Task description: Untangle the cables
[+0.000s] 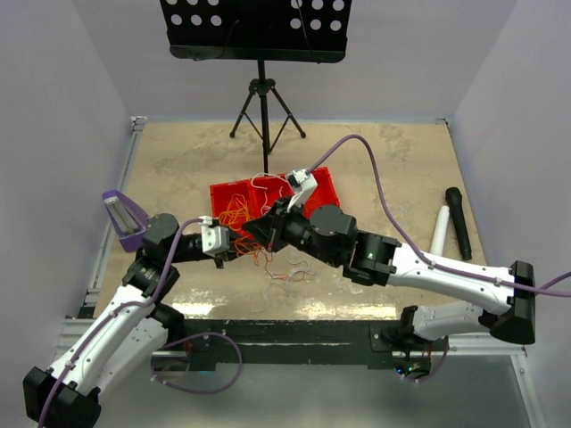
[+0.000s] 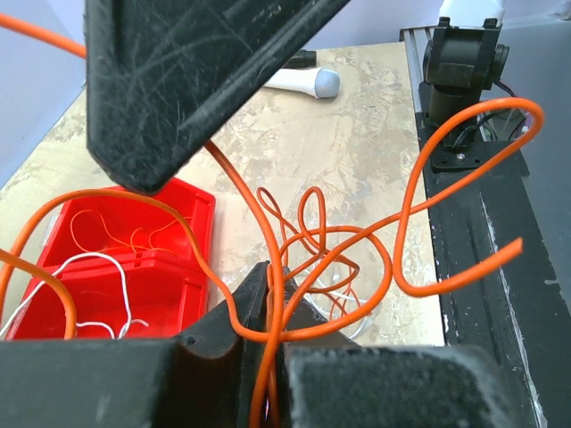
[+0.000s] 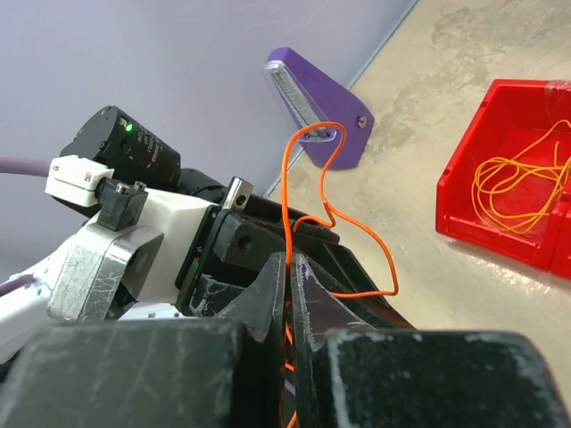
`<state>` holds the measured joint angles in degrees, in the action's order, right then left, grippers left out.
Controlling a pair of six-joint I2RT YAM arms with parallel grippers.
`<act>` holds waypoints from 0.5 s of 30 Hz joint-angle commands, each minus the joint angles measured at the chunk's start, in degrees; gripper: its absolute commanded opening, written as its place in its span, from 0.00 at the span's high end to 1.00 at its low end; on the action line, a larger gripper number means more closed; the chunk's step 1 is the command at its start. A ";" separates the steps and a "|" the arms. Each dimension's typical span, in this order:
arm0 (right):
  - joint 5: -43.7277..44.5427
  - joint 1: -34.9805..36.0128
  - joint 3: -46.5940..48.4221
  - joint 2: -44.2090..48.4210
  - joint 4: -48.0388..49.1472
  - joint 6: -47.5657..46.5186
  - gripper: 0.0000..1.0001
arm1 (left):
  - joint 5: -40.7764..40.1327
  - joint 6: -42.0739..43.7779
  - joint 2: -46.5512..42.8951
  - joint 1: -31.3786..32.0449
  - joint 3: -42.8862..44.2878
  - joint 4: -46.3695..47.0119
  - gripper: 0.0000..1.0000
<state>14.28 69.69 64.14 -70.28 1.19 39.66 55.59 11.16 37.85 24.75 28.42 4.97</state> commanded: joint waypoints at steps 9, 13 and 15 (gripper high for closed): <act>9.70 -0.87 14.94 4.19 -8.47 -7.92 1.00 | -0.31 1.06 -1.02 -0.23 1.55 -0.31 0.20; 11.03 -0.96 18.47 4.45 -11.21 -9.60 1.00 | -1.98 2.37 -1.81 -0.23 1.98 -4.08 0.13; 11.12 -0.96 18.83 4.80 -11.82 -9.60 1.00 | -2.68 3.86 -2.07 -0.23 2.51 -8.74 0.12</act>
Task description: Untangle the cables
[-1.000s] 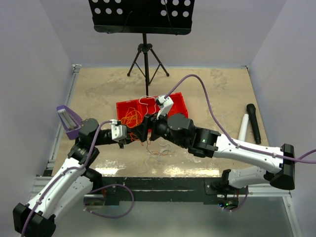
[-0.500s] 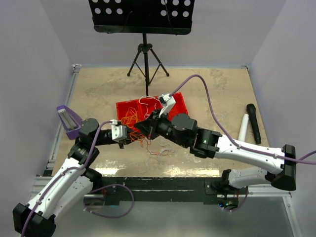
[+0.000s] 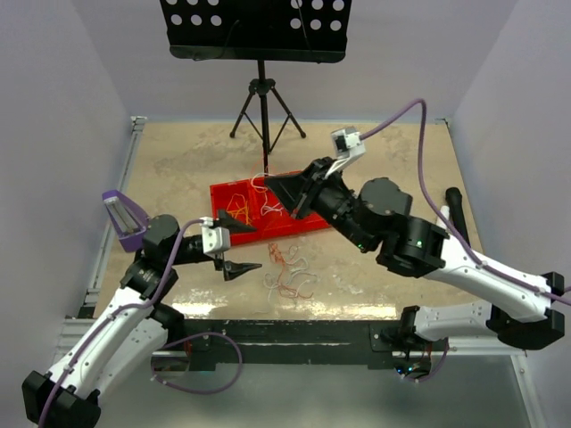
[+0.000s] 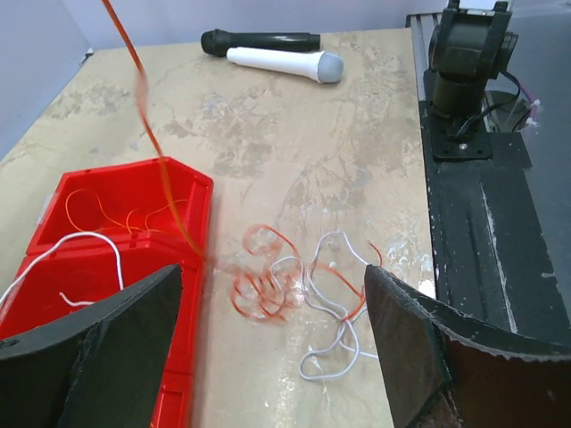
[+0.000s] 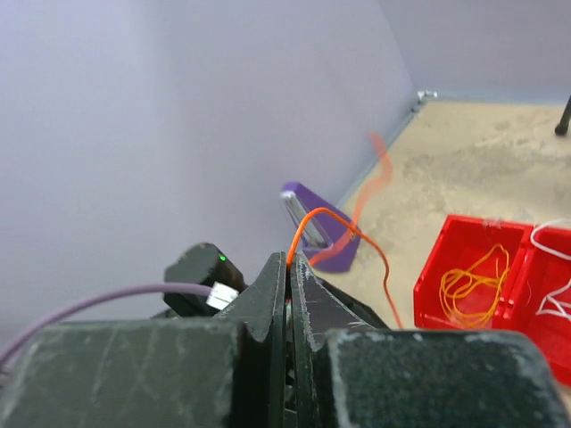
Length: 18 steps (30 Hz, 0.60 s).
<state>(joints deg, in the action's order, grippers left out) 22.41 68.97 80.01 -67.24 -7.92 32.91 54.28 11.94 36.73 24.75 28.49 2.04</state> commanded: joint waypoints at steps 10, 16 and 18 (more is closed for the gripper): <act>1.41 -0.24 5.15 1.68 -3.06 -3.81 1.00 | -13.94 -9.73 -1.14 -0.23 2.01 3.21 0.06; -1.49 -0.24 9.37 -0.43 -1.49 -4.87 1.00 | -6.57 -34.22 4.22 -0.23 0.17 25.42 0.00; -2.81 -0.24 9.73 -0.78 0.35 -4.78 1.00 | -6.38 -43.19 5.54 0.21 -1.94 37.18 0.00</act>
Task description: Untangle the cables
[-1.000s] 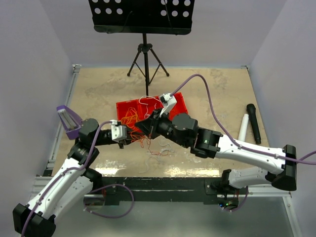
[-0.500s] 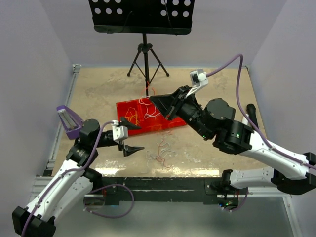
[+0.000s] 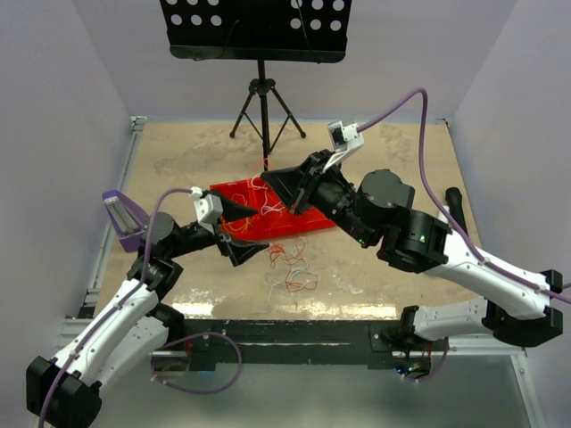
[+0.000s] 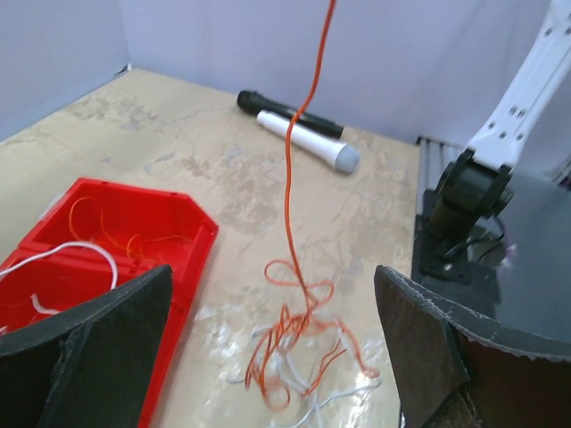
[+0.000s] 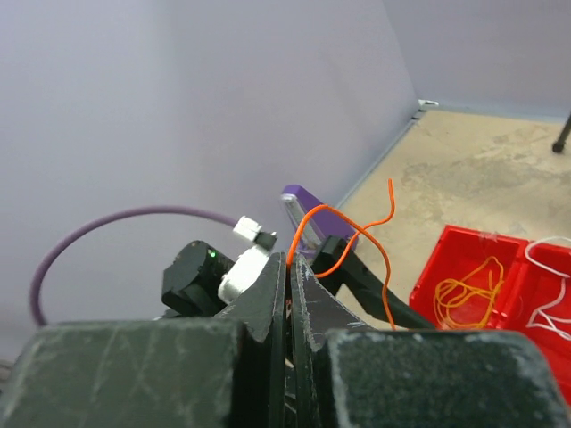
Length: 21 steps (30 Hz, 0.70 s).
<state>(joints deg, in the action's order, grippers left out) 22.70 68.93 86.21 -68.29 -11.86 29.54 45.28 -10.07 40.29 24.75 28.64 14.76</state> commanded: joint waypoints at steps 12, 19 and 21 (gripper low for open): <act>-9.86 -0.20 9.05 -6.24 13.17 -1.50 1.00 | -2.56 -21.24 5.15 3.81 -3.33 26.90 0.26; -13.82 -0.20 13.45 -9.14 14.23 -1.33 1.00 | -13.44 -17.36 5.32 3.81 -6.41 27.16 0.45; -14.70 -0.20 14.15 -9.58 14.67 -0.98 1.00 | -14.86 -16.48 5.50 3.81 -6.84 27.60 0.48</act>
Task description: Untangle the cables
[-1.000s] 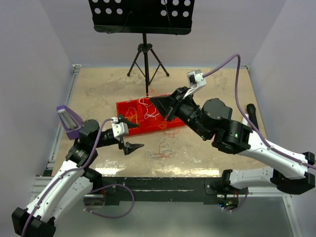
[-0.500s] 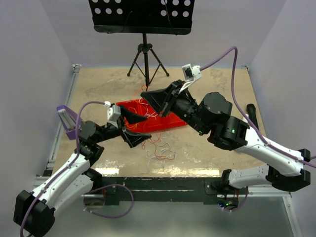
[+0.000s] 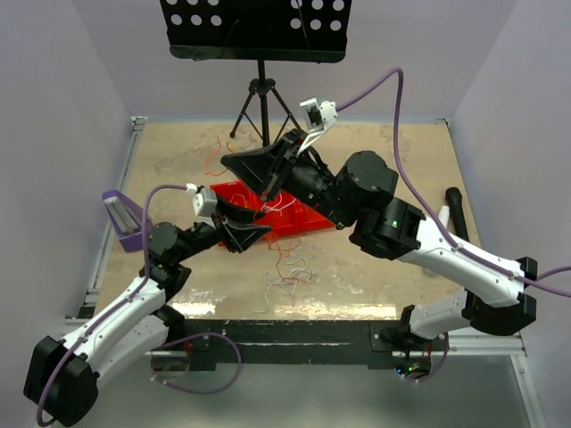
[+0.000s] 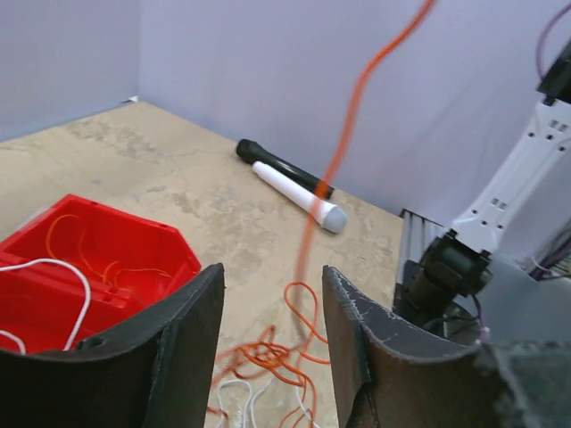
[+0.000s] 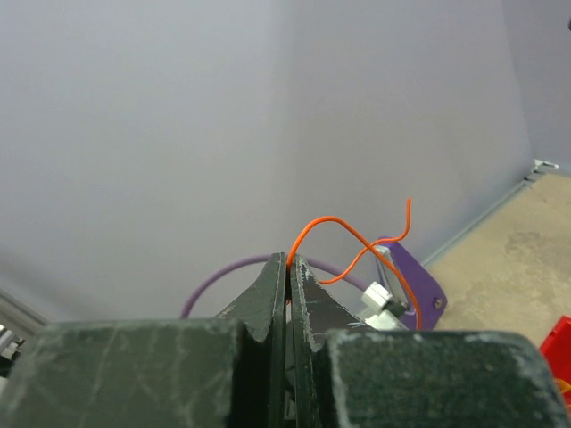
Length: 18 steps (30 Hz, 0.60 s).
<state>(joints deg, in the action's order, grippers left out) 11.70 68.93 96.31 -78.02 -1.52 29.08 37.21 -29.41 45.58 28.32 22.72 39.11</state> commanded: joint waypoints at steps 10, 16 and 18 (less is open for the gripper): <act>-5.11 -0.11 8.62 -1.69 4.16 -0.87 1.00 | -6.99 6.03 -0.84 0.34 -3.56 2.28 0.69; -5.47 -0.20 17.22 -2.84 1.70 -3.33 1.00 | -3.46 12.44 -1.90 0.60 -6.89 1.23 0.73; -5.20 -0.19 21.18 -3.72 -0.67 -4.64 1.00 | -2.85 13.49 -2.25 0.60 -7.69 1.14 0.74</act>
<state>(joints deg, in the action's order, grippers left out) 7.68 68.93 109.45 -81.89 -1.37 27.75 31.81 -20.95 44.42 28.67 16.60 38.85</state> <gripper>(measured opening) 0.014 0.268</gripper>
